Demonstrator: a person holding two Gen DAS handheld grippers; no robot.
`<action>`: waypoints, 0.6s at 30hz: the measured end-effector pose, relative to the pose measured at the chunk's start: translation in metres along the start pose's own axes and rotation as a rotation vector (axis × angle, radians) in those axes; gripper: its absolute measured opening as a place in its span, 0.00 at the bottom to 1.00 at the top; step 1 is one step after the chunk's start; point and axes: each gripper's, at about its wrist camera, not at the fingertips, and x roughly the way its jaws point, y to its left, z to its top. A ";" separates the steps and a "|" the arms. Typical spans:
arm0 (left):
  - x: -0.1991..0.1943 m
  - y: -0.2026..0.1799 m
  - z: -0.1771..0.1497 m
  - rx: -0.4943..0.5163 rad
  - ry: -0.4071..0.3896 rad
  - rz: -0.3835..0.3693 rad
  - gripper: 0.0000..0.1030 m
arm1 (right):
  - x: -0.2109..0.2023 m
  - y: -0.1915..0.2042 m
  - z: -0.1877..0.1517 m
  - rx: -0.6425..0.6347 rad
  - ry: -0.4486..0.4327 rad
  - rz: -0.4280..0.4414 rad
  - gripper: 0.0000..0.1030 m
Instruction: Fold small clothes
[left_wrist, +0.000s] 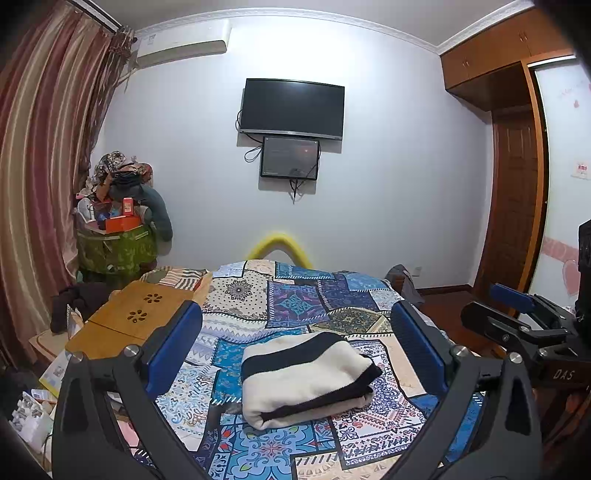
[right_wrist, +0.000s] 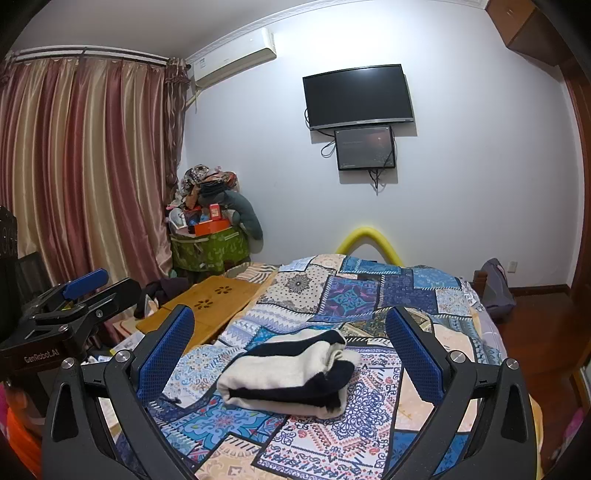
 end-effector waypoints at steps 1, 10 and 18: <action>0.000 0.000 0.000 0.000 0.000 -0.002 1.00 | 0.000 0.000 0.000 0.000 0.000 -0.001 1.00; 0.001 0.000 0.002 -0.004 0.004 -0.009 1.00 | 0.000 -0.001 0.001 0.001 -0.001 -0.006 1.00; 0.003 -0.002 0.002 0.006 0.010 -0.017 1.00 | 0.000 -0.002 0.002 -0.001 -0.001 -0.005 1.00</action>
